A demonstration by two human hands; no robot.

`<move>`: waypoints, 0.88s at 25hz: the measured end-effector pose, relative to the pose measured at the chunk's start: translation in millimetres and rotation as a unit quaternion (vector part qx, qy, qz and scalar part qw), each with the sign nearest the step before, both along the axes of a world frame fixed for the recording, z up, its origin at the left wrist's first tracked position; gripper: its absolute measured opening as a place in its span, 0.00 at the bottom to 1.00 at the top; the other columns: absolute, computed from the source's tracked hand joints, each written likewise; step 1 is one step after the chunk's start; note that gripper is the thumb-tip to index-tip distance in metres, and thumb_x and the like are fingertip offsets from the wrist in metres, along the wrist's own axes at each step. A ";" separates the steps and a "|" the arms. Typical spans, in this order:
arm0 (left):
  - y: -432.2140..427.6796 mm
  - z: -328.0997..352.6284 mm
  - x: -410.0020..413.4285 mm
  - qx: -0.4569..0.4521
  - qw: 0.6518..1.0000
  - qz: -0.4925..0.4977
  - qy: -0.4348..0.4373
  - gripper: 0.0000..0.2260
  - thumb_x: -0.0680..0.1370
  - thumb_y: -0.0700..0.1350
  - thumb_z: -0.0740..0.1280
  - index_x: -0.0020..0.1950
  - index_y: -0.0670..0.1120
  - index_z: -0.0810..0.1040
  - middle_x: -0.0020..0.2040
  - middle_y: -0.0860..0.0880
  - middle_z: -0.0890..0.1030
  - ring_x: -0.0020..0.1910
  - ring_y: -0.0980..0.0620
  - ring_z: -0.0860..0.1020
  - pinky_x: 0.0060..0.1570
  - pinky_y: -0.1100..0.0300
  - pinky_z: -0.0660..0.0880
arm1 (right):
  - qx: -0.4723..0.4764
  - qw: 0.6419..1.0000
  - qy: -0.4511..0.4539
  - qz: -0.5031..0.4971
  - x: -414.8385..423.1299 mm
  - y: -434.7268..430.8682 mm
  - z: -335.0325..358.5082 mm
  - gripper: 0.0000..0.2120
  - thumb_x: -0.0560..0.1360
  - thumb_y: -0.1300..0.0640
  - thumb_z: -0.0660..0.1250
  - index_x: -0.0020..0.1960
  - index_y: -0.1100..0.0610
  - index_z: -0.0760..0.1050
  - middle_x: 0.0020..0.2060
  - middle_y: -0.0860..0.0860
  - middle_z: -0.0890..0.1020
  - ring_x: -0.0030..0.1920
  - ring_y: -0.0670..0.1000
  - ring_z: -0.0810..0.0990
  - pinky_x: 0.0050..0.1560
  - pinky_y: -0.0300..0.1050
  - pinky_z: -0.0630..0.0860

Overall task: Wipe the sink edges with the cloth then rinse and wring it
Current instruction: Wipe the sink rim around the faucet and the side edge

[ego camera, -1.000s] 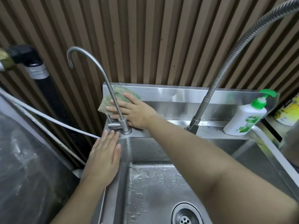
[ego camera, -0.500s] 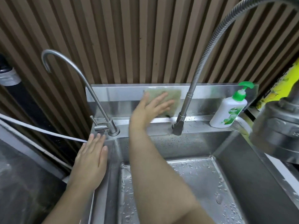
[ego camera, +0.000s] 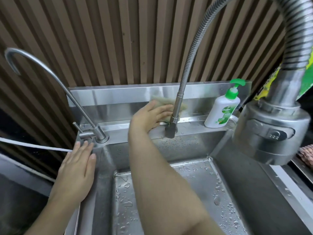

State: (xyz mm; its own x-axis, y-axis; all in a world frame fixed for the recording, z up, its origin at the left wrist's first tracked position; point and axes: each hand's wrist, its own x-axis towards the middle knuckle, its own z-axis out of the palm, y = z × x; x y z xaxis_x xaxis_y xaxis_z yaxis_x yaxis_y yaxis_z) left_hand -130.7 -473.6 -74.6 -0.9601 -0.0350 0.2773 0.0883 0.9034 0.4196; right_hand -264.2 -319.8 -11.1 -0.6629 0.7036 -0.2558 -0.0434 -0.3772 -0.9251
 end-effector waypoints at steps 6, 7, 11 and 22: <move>-3.5 -1.2 -1.5 0.010 1.000 -0.008 -0.001 0.32 0.76 0.58 0.43 0.70 0.41 0.68 0.70 0.43 0.69 0.72 0.53 0.57 0.71 0.48 0.55 | 0.109 0.977 -0.161 0.089 -5.8 39.1 5.2 0.41 0.76 0.34 0.49 0.75 0.55 0.34 0.76 0.54 0.38 0.77 0.54 0.42 0.74 0.57 0.45; -2.9 -0.5 -1.2 0.009 1.000 -0.009 -0.002 0.32 0.76 0.58 0.43 0.70 0.41 0.68 0.70 0.43 0.69 0.73 0.53 0.57 0.72 0.48 0.55 | 0.117 0.977 -0.166 0.061 -11.8 46.0 3.8 0.42 0.75 0.32 0.49 0.76 0.55 0.34 0.76 0.54 0.37 0.77 0.53 0.42 0.75 0.57 0.45; -0.6 1.2 -0.2 0.003 1.000 -0.005 -0.002 0.32 0.76 0.58 0.42 0.70 0.42 0.67 0.71 0.44 0.69 0.73 0.53 0.57 0.72 0.52 0.53 | 0.117 0.978 -0.172 -0.003 -6.3 33.6 -0.4 0.32 0.78 0.39 0.46 0.76 0.55 0.48 0.75 0.59 0.58 0.74 0.59 0.59 0.72 0.56 0.56; 1.9 5.1 1.3 0.026 1.000 -0.014 -0.005 0.33 0.75 0.59 0.43 0.69 0.40 0.69 0.70 0.43 0.69 0.73 0.53 0.56 0.72 0.51 0.53 | 0.468 0.772 -0.241 0.356 61.8 20.2 -6.2 0.24 0.77 0.61 0.57 0.71 0.61 0.56 0.70 0.60 0.67 0.70 0.59 0.64 0.67 0.55 0.64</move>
State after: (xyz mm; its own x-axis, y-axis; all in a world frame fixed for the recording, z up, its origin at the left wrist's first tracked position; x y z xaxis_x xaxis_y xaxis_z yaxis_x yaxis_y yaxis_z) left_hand -129.4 -471.6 -69.5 -0.9636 -0.0220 0.2666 0.1092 0.8774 0.4672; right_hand -202.3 -299.6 -17.3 -0.9535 0.2306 -0.1938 0.3009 0.6977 -0.6502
